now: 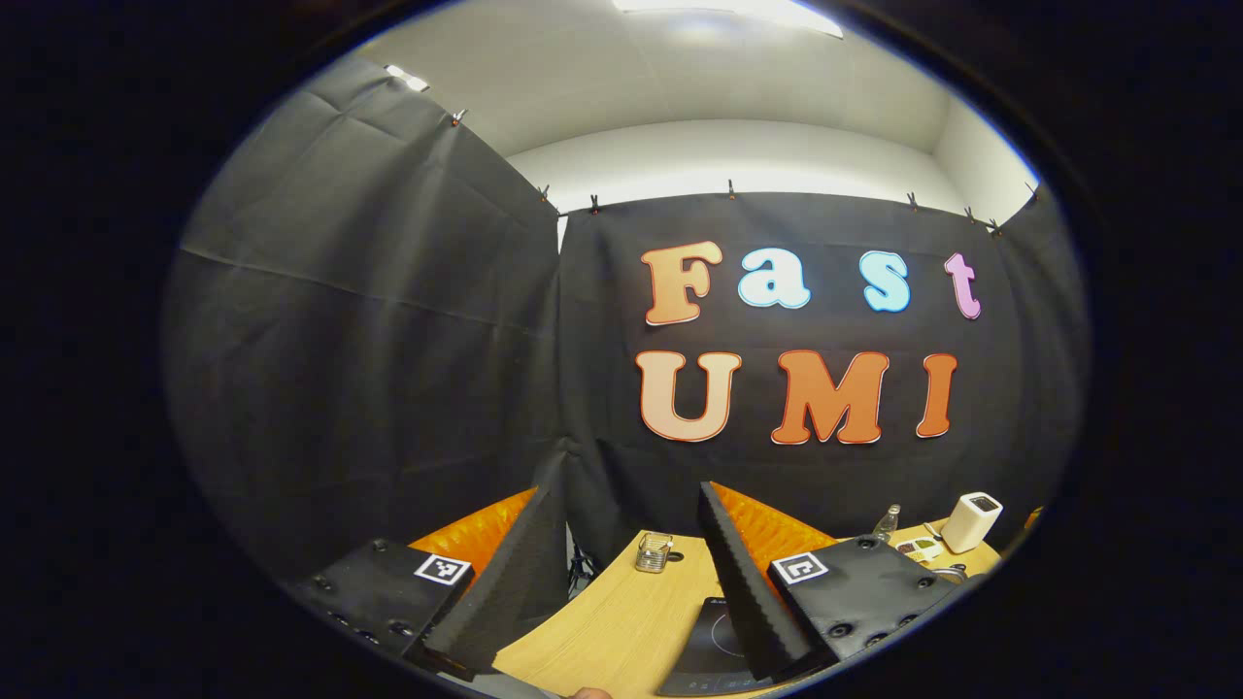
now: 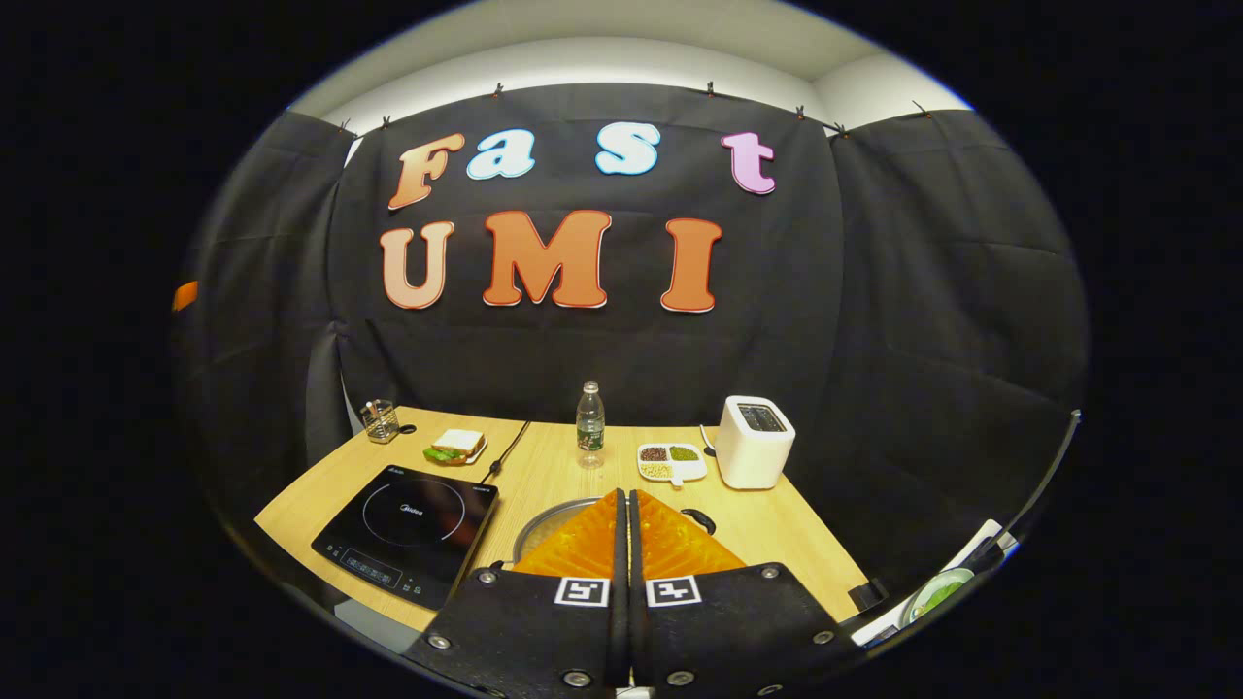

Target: First push the handle of the pot to place it horizontally, then grasp the pot with both hands and set it on the induction cooktop.

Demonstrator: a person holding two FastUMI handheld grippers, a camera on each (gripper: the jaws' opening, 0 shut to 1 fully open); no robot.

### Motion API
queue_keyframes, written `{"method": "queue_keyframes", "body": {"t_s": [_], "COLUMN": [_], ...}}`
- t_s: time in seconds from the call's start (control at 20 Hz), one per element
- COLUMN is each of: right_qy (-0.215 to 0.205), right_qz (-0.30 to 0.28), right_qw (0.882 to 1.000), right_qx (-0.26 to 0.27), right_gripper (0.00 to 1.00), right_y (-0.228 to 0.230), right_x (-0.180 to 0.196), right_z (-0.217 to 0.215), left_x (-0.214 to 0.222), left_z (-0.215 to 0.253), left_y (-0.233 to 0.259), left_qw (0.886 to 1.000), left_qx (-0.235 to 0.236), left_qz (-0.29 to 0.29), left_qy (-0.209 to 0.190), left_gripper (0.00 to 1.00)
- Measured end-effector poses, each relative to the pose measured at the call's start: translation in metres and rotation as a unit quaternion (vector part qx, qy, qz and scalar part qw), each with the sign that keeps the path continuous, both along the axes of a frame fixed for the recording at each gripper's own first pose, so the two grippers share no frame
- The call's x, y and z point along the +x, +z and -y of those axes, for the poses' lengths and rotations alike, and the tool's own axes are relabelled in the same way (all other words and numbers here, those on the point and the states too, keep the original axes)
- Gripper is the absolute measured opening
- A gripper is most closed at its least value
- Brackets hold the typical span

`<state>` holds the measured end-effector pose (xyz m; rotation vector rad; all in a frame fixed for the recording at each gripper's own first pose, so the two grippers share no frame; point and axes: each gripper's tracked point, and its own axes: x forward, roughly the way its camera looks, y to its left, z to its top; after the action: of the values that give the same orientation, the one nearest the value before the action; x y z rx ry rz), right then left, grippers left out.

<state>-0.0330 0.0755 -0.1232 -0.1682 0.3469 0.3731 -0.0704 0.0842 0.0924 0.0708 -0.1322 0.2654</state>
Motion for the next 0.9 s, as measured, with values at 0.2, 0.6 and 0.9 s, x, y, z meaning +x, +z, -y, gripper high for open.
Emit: {"method": "queue_keyframes", "body": {"t_s": [0.2,0.6,0.9], "right_qy": [0.003,-0.021,-0.026], "right_qz": [-0.028,-0.116,-0.177], "right_qw": [0.999,0.991,0.979], "right_qx": [-0.023,-0.068,-0.099], "right_gripper": [0.00,0.00,0.00], "right_y": [-0.031,-0.121,-0.177], "right_x": [-0.009,-0.031,-0.053], "right_z": [-0.021,-0.035,-0.037], "left_x": [0.019,0.050,0.067], "left_z": [-0.021,-0.047,-0.060], "left_y": [0.000,-0.018,-0.025], "left_qw": [1.000,1.000,0.999], "left_qx": [0.001,0.003,0.012], "left_qz": [0.002,-0.014,-0.023], "left_qy": [-0.005,-0.024,-0.030], "left_gripper": [0.97,0.97,0.97]}}
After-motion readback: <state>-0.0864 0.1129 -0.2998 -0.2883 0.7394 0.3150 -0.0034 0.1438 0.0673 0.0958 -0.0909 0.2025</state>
